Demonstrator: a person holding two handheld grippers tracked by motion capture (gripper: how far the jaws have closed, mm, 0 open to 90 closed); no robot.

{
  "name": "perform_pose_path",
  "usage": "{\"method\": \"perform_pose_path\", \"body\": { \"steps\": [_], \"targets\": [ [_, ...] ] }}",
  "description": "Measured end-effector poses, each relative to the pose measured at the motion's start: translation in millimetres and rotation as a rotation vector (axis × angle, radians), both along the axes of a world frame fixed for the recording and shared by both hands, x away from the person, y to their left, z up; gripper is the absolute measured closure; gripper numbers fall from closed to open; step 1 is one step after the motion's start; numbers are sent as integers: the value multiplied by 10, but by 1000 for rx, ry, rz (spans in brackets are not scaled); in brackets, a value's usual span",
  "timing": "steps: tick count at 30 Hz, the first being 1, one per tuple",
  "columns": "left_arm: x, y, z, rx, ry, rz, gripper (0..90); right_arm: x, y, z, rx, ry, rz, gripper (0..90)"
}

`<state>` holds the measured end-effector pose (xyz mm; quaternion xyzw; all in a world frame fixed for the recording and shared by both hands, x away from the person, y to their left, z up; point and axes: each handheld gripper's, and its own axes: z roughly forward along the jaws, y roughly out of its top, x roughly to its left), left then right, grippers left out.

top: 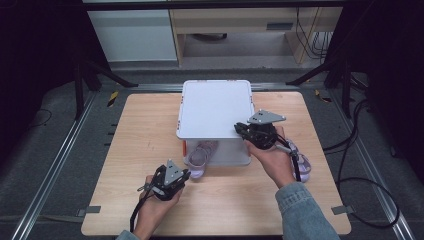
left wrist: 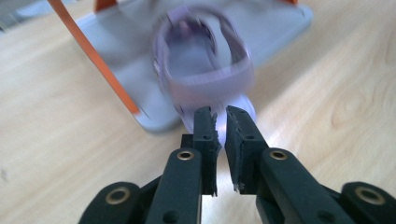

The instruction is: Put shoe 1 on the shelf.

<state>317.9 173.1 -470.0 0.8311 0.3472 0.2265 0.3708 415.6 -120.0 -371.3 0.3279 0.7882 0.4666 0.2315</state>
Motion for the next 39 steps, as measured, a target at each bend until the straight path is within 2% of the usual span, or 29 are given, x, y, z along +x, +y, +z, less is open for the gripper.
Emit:
{"method": "perform_pose_path", "body": {
  "steps": [3,4,5,8,10,17,20,23,32,39],
  "targets": [
    [-25,-66,-33,65,8,-32,840,5,0,0,2,3,1,843],
    [-28,-72,-43,74,14,-36,846,6,-1,-1,2,3,2,843],
    [-25,-74,-58,66,16,-34,854,6,-1,-2,2,2,3,844],
    [-15,-73,-92,78,33,-39,869,8,-2,-3,2,1,5,844],
    [-10,-79,-118,103,38,-45,873,10,-4,-4,2,-2,6,845],
    [13,-138,-180,161,22,-55,881,7,0,-2,-1,-1,5,848],
    [47,-148,-197,161,16,-53,889,7,0,0,-3,-1,6,849],
    [57,-157,-197,168,-6,-55,890,7,0,-2,-3,-3,7,849],
    [204,-260,-204,148,-48,-36,893,13,-4,-3,1,0,8,849],
    [303,-321,-226,153,-60,-37,893,36,4,-8,2,-1,6,851]
  ]
}}
